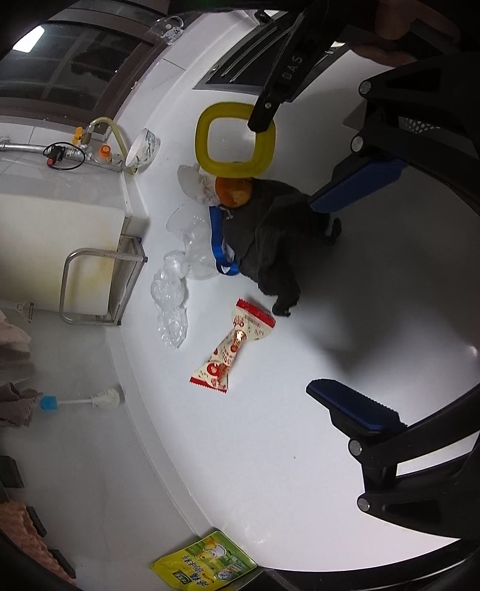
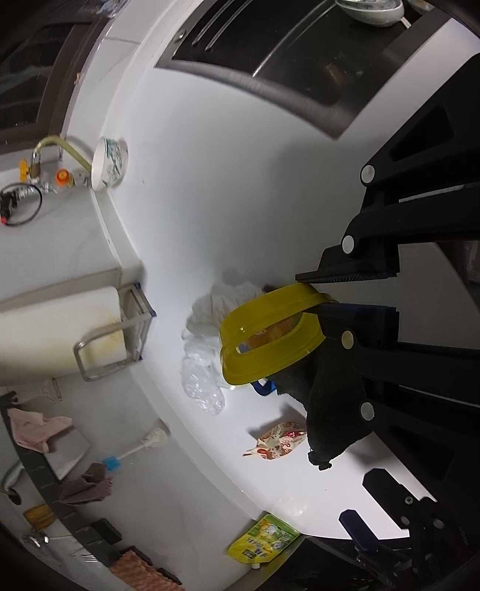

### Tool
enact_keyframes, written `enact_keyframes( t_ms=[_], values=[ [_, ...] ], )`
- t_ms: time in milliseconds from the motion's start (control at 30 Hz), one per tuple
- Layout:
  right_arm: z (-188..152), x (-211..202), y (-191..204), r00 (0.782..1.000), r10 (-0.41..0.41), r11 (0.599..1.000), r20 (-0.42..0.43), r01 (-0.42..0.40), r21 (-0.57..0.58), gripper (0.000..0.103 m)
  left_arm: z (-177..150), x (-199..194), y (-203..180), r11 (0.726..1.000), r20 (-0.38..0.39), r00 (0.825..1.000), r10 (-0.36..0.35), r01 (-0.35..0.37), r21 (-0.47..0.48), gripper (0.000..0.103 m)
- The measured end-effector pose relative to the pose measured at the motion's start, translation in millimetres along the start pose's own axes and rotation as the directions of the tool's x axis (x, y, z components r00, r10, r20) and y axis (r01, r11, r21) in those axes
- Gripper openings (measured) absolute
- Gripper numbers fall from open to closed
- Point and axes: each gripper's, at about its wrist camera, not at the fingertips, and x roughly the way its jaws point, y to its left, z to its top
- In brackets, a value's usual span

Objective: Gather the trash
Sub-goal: 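Grasp the orange ball with the left tool while the right tool holds the yellow lid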

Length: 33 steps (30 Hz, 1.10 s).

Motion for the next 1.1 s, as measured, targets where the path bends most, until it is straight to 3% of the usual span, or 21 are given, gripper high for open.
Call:
enact_keyframes(
  t_ms=[300, 600, 1033, 1100],
  values=[
    [-10, -26, -32, 0.999, -0.043, 0.998, 0.014, 0.042, 0.051, 0.010, 5, -1, -22, 1.000, 0.031, 0.999, -0.014, 0.013, 0.027, 0.090],
    [-16, -49, -64, 0.994, -0.098, 0.991, 0.042, 0.093, 0.094, 0.010, 30, 9, -64, 0.997, 0.109, 0.993, -0.043, 0.036, 0.061, 0.090],
    [-40, -63, -100, 0.991, -0.124, 0.977, 0.048, 0.114, 0.178, 0.010, 42, 72, -113, 0.996, 0.096, 0.995, -0.032, 0.024, 0.083, 0.090],
    [-44, -62, -101, 0.991, -0.127, 0.976, 0.049, 0.116, 0.181, 0.010, 41, 80, -113, 0.997, 0.093, 0.995, -0.026, 0.019, 0.081, 0.084]
  ],
)
